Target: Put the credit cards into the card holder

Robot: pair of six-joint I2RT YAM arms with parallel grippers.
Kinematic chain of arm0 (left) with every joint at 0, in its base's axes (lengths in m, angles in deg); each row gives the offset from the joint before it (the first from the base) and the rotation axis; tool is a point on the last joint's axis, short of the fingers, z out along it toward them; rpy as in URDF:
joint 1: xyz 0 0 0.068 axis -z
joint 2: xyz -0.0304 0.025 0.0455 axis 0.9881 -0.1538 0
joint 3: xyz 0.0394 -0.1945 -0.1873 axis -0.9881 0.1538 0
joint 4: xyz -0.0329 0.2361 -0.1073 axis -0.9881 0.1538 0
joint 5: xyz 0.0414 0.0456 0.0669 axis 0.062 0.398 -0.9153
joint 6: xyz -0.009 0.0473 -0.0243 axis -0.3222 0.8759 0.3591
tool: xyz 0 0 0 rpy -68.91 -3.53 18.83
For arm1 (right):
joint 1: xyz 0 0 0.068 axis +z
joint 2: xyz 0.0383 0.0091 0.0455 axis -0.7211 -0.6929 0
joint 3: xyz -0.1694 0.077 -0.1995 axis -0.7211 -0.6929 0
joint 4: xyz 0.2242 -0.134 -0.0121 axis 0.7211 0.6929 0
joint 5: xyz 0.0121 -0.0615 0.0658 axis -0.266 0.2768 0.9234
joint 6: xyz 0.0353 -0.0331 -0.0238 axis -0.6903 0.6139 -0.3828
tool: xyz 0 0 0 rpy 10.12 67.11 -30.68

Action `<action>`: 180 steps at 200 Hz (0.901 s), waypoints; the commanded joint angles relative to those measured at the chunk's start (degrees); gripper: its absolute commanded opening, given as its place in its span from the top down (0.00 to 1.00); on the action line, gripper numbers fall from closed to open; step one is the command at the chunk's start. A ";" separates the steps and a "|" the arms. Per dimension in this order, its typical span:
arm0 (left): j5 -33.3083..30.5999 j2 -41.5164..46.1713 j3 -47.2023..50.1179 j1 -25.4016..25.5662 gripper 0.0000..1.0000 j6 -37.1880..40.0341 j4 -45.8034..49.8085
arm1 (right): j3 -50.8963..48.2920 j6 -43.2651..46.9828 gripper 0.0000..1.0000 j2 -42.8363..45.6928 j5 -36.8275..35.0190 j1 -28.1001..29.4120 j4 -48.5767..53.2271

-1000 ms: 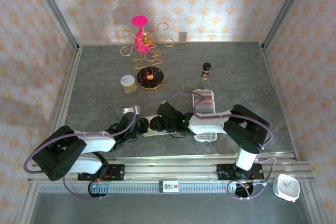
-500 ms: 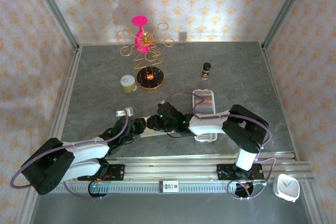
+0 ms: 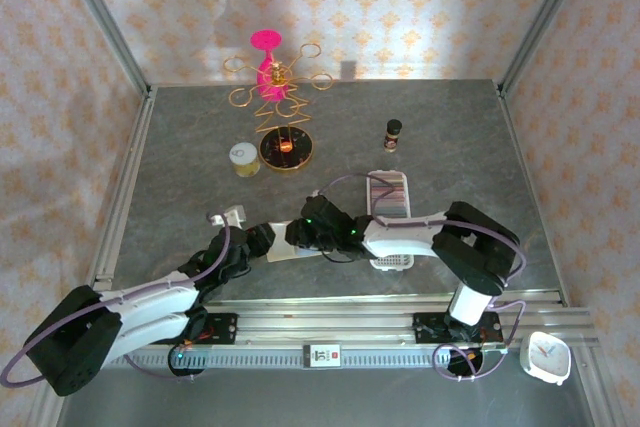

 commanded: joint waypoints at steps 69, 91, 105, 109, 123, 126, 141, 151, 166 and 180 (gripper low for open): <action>0.63 -4.19 -2.37 0.23 0.66 5.07 6.21 | -1.97 0.79 0.57 1.55 -7.28 0.59 10.04; 0.59 -5.76 -2.32 0.26 0.74 5.18 6.16 | -0.35 1.22 0.57 -0.25 -8.33 0.93 12.40; 0.92 -6.76 -2.11 0.27 0.77 5.26 5.30 | 0.65 1.37 0.57 -1.34 -9.17 1.22 14.09; 0.94 -7.08 -2.06 0.28 0.78 5.25 5.09 | 0.93 1.45 0.57 -1.74 -9.37 1.32 14.42; 1.11 -8.15 -1.95 0.26 0.84 5.16 4.37 | 1.56 1.72 0.56 -2.91 -8.95 1.49 14.63; 1.11 -8.43 -1.99 0.25 0.85 5.16 4.27 | 1.65 1.67 0.57 -3.14 -8.65 1.49 14.48; 1.06 -9.41 -1.97 0.26 0.89 5.16 3.79 | 1.70 1.47 0.56 -3.97 -6.98 1.51 12.44; 1.26 -9.89 -2.01 0.26 0.91 5.24 3.47 | 1.74 1.13 0.56 -4.36 -5.57 1.49 10.64; 1.59 -10.40 -2.19 0.26 0.93 5.38 3.24 | 1.95 0.58 0.56 -4.72 -3.72 1.50 7.88; 1.68 -10.41 -2.20 0.31 0.94 5.43 3.11 | 2.05 0.07 0.56 -4.69 -2.16 1.44 5.20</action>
